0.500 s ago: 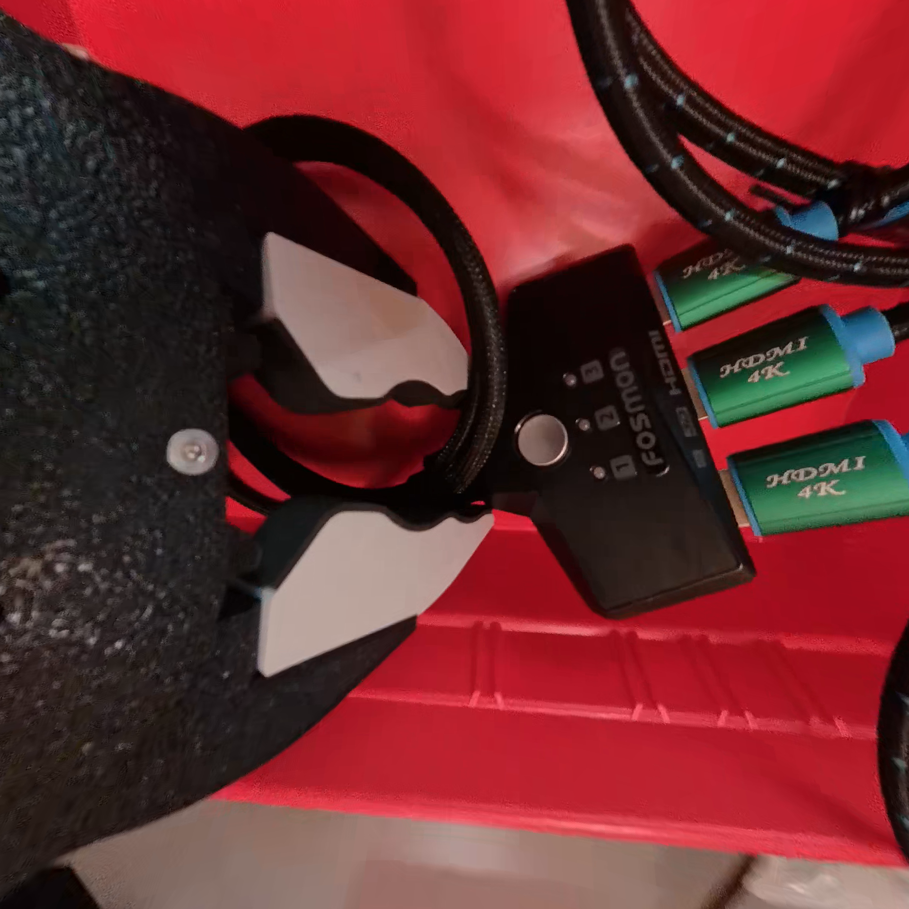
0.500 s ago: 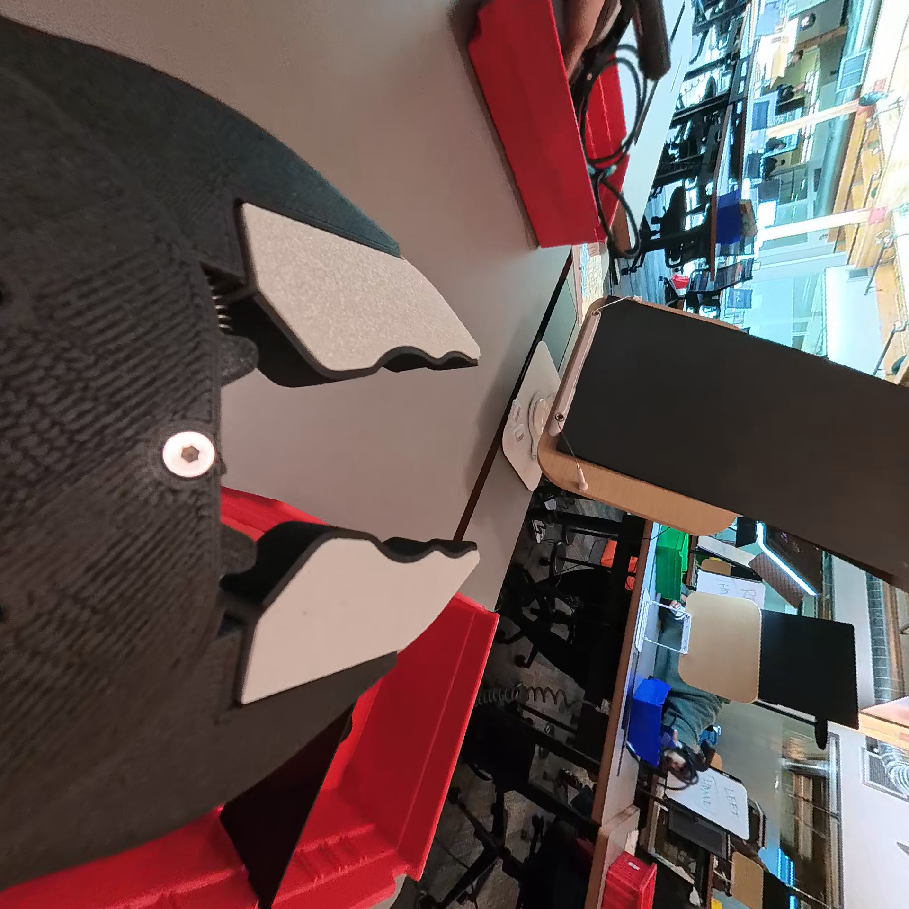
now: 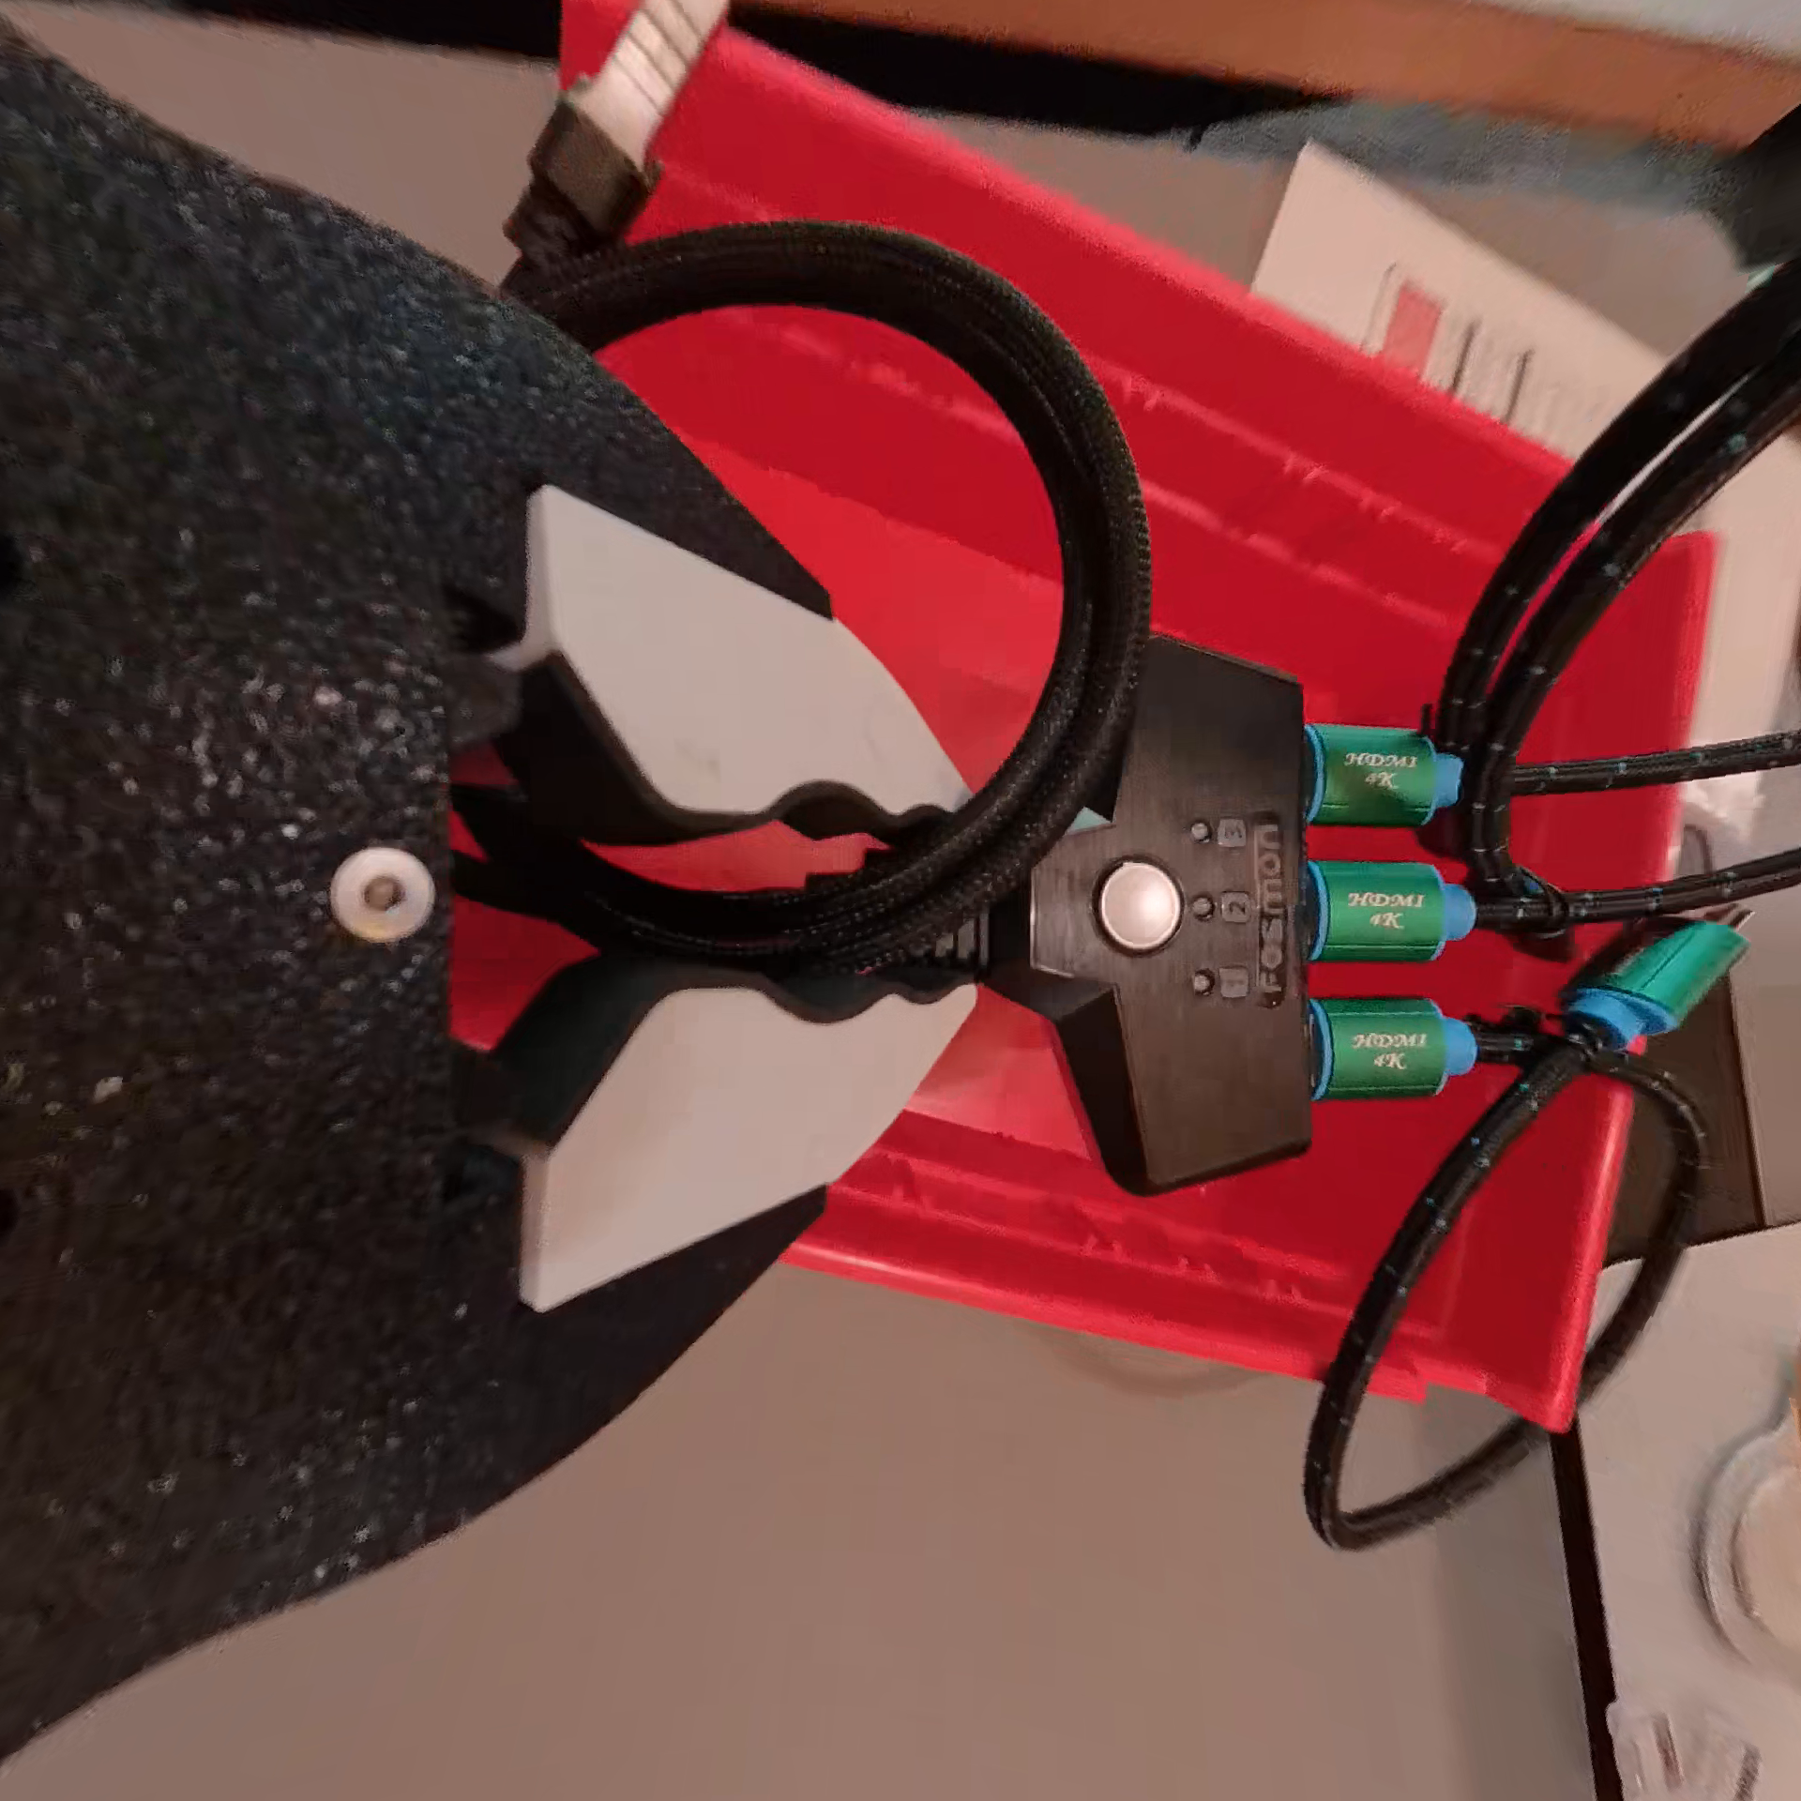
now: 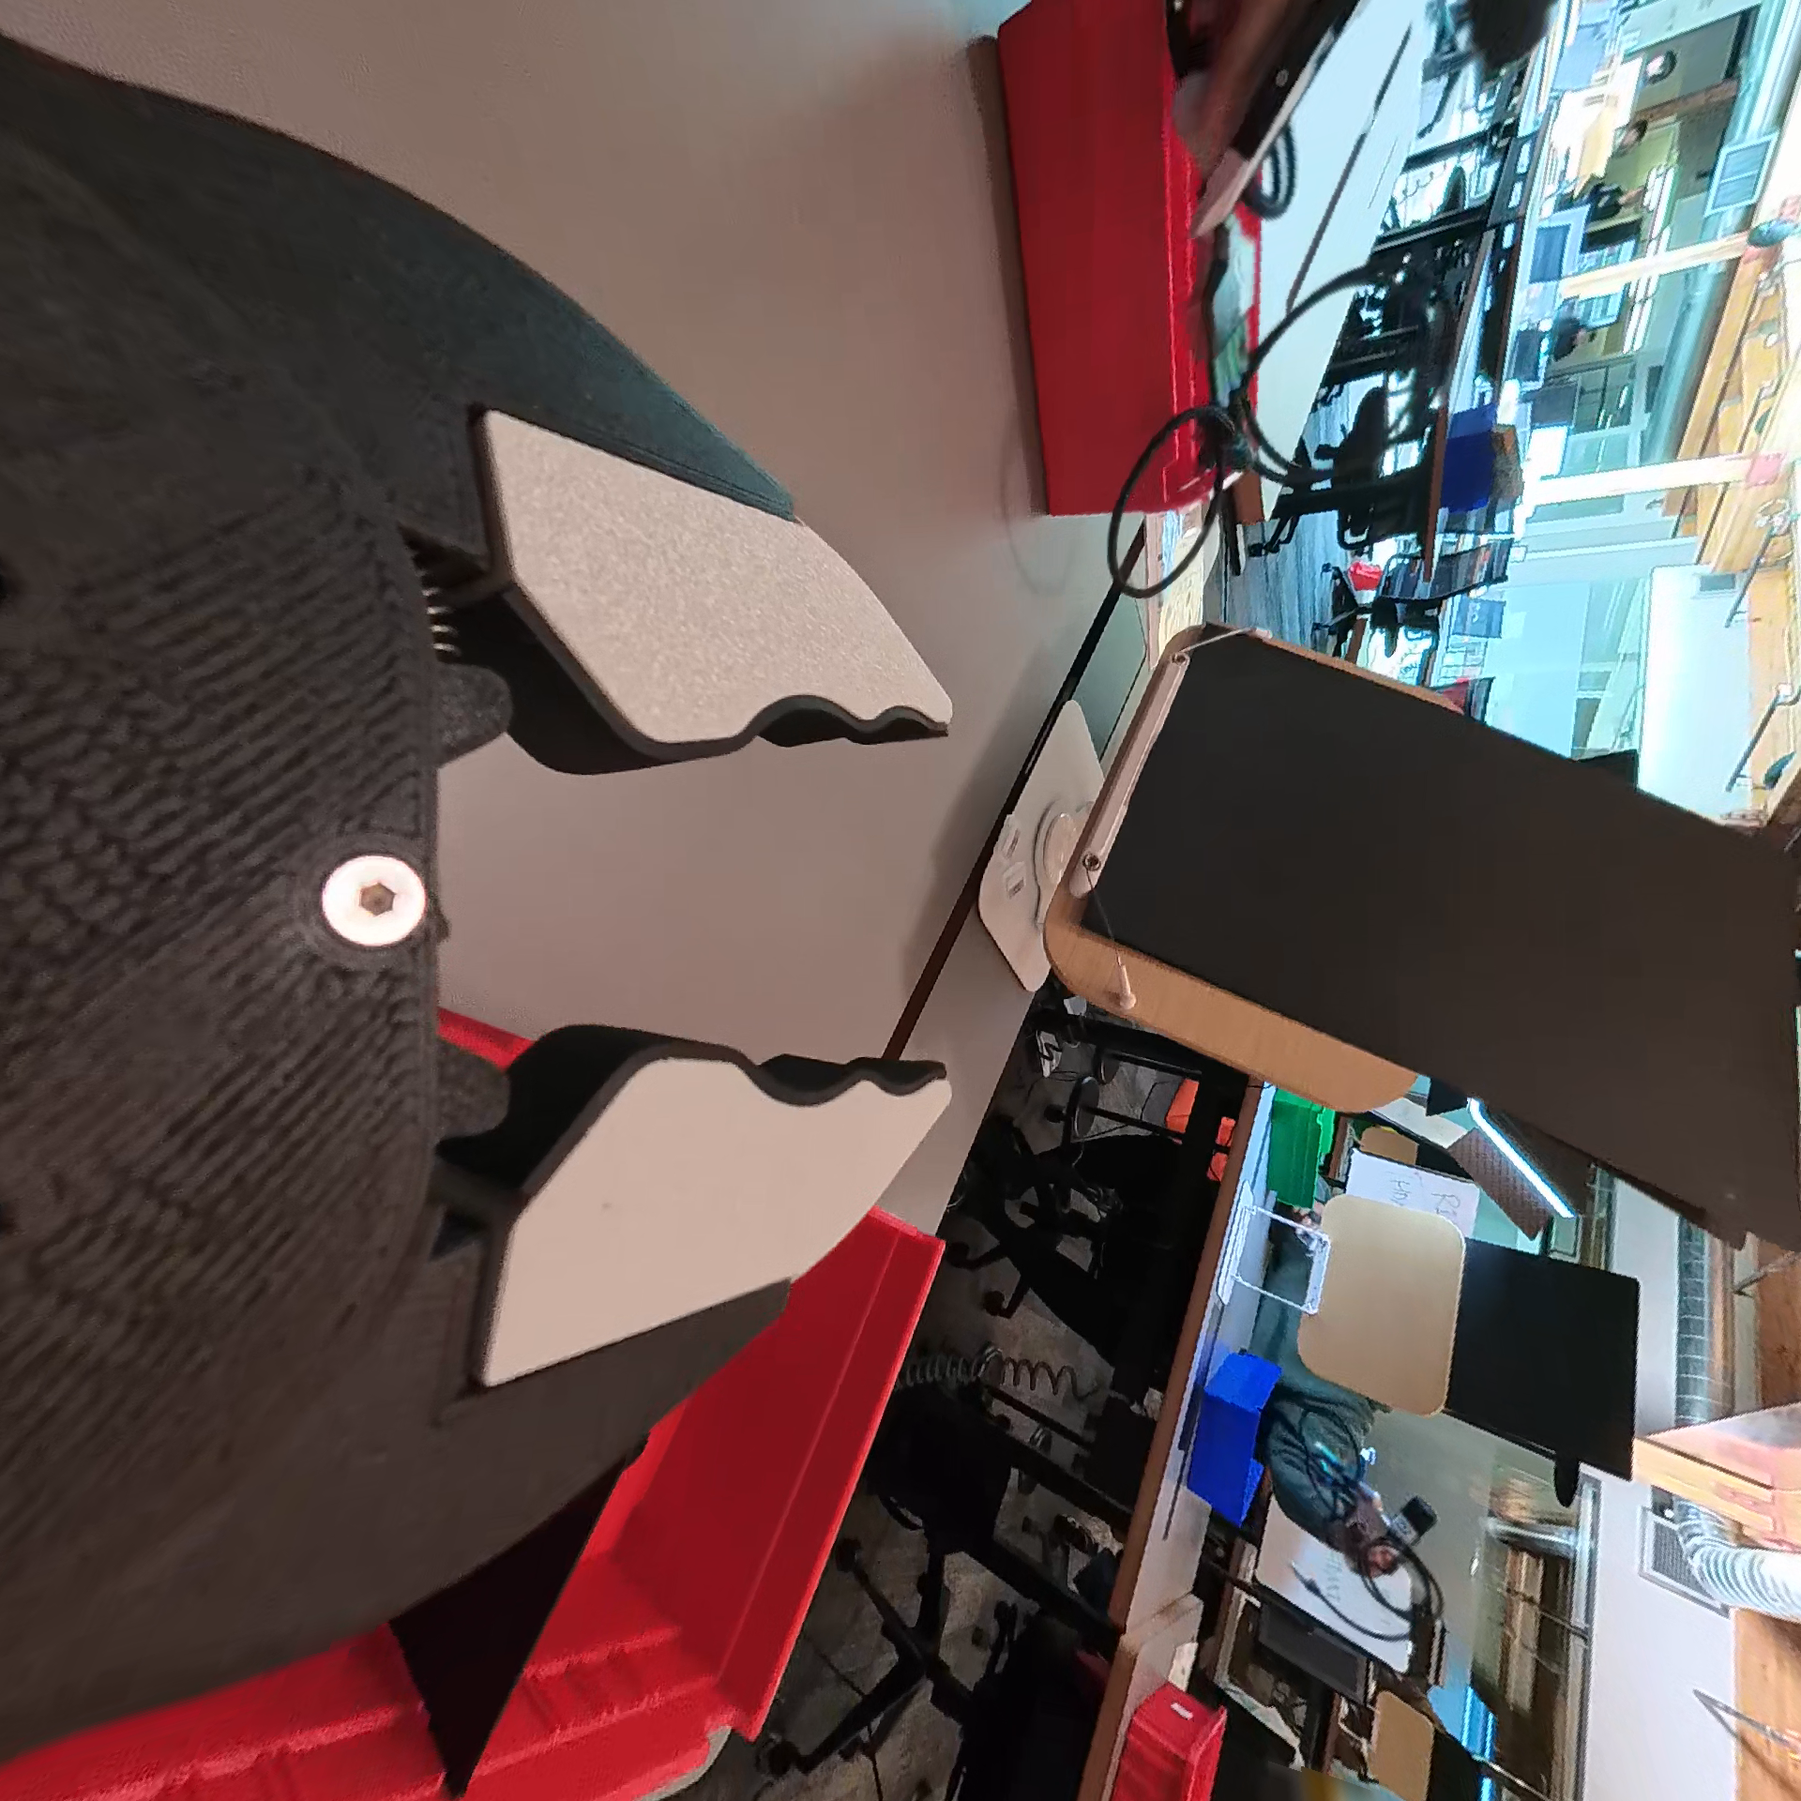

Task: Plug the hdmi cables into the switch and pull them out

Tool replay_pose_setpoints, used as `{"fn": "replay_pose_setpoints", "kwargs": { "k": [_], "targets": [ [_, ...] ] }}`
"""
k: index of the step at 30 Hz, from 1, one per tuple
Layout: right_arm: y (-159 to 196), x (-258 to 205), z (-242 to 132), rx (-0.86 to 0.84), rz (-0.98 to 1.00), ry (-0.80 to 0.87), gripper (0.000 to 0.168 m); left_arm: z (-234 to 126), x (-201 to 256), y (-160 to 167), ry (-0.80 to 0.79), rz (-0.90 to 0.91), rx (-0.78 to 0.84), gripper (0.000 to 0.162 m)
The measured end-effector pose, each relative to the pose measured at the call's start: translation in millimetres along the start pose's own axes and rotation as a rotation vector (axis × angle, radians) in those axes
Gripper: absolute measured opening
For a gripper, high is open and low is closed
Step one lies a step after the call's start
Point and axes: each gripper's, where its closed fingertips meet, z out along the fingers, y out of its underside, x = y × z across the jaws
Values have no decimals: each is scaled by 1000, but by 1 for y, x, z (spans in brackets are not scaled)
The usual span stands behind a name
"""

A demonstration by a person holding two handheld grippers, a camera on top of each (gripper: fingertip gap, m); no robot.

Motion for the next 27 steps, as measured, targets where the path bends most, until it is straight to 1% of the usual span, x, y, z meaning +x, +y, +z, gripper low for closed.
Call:
{"fn": "replay_pose_setpoints", "kwargs": {
  "k": [1,4,7,10,13,16,18,20,23,25,27],
  "targets": [
    [-1,-3,0,-2,-9,-5,62,-5,-1,-2,-18,33,13,22],
    [-2,-10,-1,-9,-43,-15,62,-23,0,-13,-35,118,78,22],
    [-3,-16,-1,-13,-59,-27,62,-45,7,-26,-17,157,164,23],
    [-9,-24,-2,2,-75,-44,62,-73,24,-40,45,202,231,23],
    [-17,-43,-2,29,-123,-110,61,-100,51,-48,106,323,262,22],
    [-23,-72,-5,40,-195,-222,64,-121,96,-49,221,453,271,22],
    [-23,-91,-7,20,-218,-302,68,-131,135,-47,338,535,285,22],
    [-28,-110,-12,37,-276,-359,69,-139,178,-42,474,603,295,22],
    [-30,-125,-20,26,-377,-393,61,-147,239,-27,638,726,304,22],
    [-31,-122,-26,10,-438,-358,59,-147,274,-17,697,815,317,22],
    [-29,-120,-34,-7,-461,-361,56,-147,306,-7,748,880,332,22]
  ]
}}
